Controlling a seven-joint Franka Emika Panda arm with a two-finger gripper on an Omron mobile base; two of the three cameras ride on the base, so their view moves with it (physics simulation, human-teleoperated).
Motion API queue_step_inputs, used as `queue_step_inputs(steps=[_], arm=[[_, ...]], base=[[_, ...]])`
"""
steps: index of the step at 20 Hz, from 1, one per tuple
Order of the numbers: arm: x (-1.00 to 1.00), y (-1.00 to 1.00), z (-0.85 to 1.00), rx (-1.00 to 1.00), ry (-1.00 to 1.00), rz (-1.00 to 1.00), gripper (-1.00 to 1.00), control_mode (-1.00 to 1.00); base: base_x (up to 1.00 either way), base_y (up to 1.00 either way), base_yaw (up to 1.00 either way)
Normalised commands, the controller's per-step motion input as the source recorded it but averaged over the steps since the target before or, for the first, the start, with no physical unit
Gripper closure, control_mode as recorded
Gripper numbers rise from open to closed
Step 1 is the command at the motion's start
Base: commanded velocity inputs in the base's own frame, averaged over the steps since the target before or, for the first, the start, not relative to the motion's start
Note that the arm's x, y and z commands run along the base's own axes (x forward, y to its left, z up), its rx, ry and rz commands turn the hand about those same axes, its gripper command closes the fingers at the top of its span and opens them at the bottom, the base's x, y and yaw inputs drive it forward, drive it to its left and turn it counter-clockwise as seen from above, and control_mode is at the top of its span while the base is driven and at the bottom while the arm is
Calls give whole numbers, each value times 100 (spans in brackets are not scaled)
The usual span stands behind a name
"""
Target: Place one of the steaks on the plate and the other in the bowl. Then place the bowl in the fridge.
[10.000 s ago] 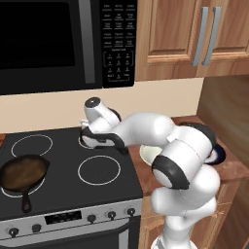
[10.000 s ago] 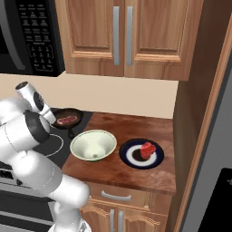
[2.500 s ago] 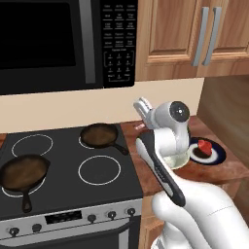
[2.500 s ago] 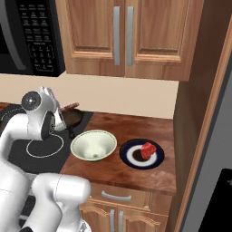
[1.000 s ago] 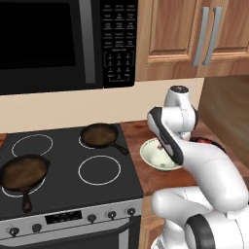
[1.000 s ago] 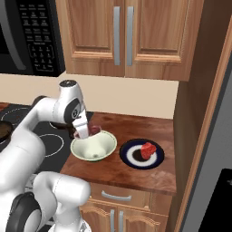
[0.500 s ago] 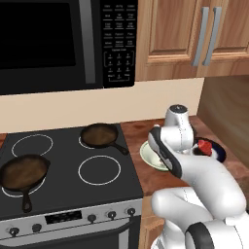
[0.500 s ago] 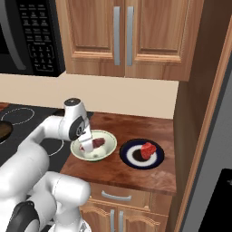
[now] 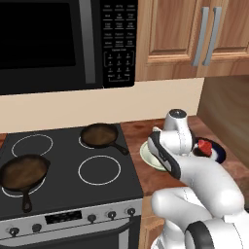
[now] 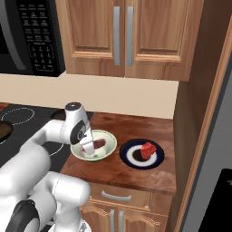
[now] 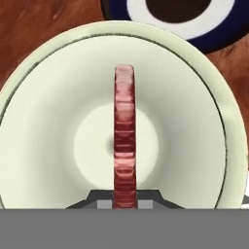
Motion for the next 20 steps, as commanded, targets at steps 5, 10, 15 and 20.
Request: queue_step_inputs(steps=[5, 10, 15, 20], arm=[[22, 0, -11, 0, 2, 2, 100, -100], [6, 0, -13, 0, 7, 1, 100, -100], [17, 0, -18, 0, 10, 1, 100, -100], [20, 0, -14, 0, 12, 0, 100, -100]], base=[[0, 0, 0], [0, 0, 0], [0, 0, 0], [0, 0, 0]])
